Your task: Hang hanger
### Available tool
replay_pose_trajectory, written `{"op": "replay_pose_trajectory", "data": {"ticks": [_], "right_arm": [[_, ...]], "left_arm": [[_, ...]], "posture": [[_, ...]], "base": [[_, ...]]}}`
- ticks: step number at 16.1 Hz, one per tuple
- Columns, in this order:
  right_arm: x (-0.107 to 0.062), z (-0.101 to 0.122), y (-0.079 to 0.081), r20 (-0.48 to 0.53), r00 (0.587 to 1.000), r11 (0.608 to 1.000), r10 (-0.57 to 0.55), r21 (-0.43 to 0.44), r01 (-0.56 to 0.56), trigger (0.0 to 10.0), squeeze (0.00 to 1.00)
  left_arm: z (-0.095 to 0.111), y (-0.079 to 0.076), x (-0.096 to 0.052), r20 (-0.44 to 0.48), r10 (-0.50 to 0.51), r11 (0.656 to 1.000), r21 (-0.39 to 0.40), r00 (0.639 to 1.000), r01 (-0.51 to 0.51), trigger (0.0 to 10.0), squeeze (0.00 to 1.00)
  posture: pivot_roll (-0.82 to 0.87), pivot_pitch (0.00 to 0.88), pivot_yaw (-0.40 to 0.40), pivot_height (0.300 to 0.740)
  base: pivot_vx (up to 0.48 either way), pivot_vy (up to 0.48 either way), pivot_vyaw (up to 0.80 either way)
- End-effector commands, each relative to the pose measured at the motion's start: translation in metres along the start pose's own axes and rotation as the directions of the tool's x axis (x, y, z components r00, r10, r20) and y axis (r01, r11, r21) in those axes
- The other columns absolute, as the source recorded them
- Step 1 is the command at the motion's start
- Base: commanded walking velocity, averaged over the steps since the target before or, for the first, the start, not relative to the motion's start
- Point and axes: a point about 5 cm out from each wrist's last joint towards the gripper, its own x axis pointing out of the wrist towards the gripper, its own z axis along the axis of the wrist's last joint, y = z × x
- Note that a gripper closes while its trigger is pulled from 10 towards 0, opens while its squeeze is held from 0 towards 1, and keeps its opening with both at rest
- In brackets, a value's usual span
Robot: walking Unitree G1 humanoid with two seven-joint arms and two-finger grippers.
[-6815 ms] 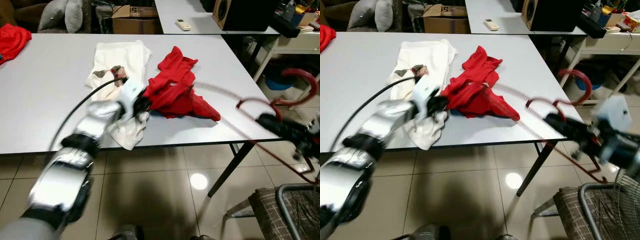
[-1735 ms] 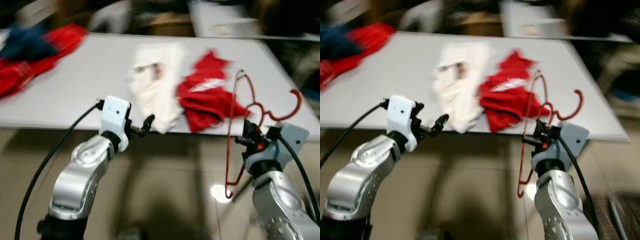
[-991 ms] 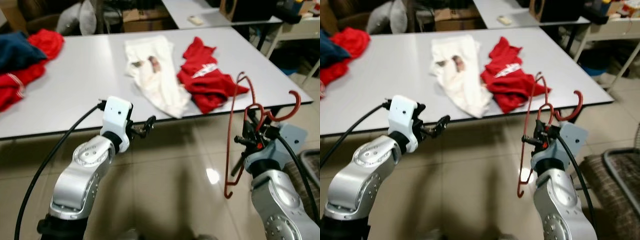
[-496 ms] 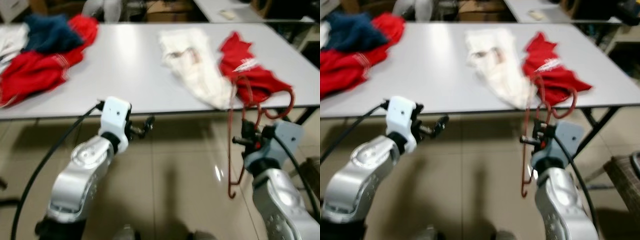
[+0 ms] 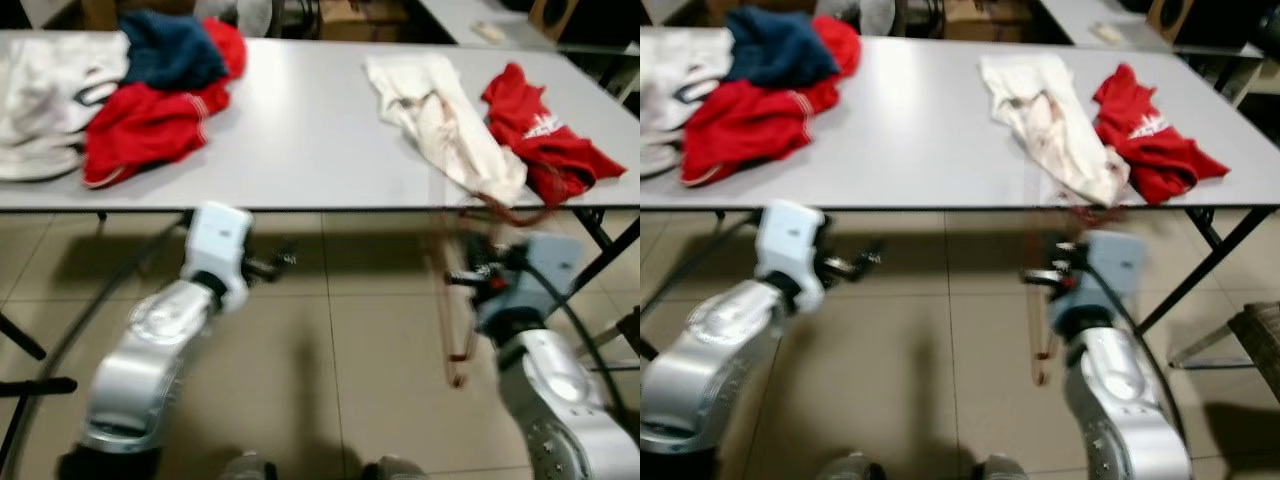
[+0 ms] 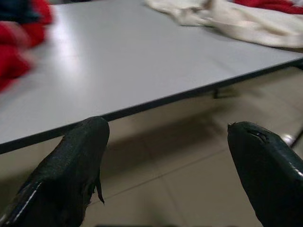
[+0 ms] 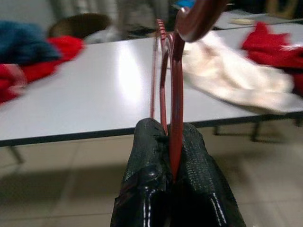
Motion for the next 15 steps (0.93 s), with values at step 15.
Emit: {"op": "replay_pose_trajectory", "data": {"ticks": [15], "right_arm": [[-0.0041,-0.0044,-0.0064,-0.004,0.999,0.998,-0.051,0.034,0.051,10.0,0.0]], "left_arm": [[0.01,-0.0069,0.0034,0.037,-0.04,0.999,0.023,0.998,0.039,10.0,0.0]], "posture": [[-0.01,0.086,-0.016,0.74]], "base": [[0.0,0.314,0.0]]}}
